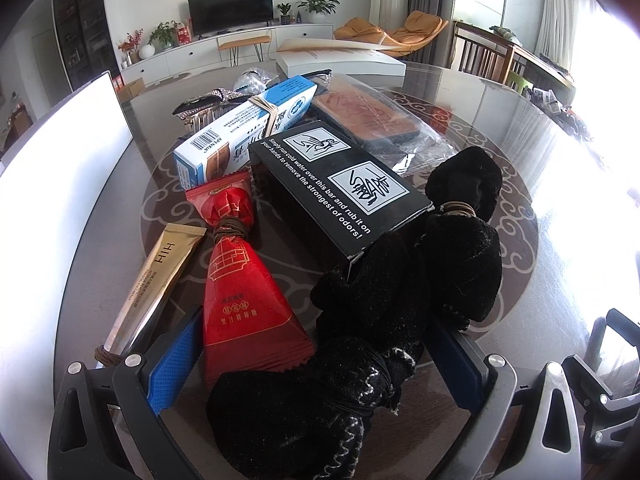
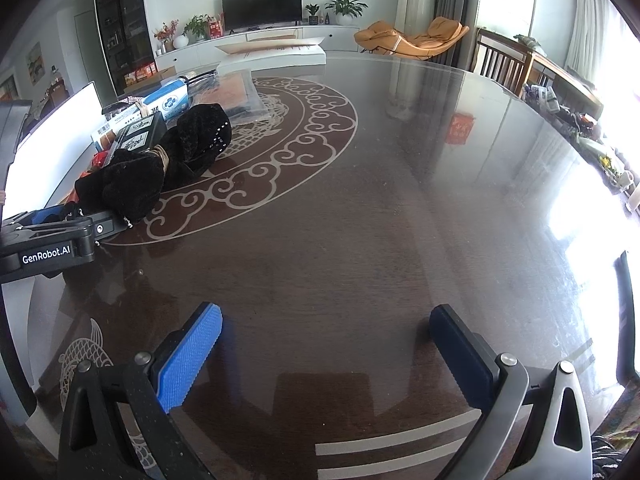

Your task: Organize objects

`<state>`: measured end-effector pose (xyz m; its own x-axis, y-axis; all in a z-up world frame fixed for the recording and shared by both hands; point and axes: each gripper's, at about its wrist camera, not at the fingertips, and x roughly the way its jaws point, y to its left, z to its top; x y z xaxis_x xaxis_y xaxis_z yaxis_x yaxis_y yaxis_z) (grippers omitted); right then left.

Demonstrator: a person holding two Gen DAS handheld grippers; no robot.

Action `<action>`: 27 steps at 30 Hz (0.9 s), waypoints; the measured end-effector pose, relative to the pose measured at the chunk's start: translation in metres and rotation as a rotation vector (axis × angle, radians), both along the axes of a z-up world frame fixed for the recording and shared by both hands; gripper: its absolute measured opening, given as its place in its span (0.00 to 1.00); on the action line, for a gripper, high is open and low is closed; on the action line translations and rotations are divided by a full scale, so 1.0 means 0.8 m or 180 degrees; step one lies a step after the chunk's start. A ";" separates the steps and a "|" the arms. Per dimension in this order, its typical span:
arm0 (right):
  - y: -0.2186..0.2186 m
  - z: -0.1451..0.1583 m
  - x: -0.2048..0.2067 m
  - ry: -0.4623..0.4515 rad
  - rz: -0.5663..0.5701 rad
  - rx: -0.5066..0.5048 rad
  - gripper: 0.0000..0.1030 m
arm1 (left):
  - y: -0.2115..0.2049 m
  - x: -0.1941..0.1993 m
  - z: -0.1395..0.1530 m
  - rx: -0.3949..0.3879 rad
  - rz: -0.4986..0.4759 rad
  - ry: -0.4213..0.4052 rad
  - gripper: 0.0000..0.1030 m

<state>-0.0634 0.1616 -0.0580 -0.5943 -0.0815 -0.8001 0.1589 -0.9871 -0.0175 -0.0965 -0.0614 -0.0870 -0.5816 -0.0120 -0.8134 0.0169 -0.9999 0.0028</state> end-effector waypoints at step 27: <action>-0.002 -0.001 0.001 0.0005 0.0008 -0.0003 1.00 | 0.000 0.000 0.000 0.0000 0.0004 0.0001 1.00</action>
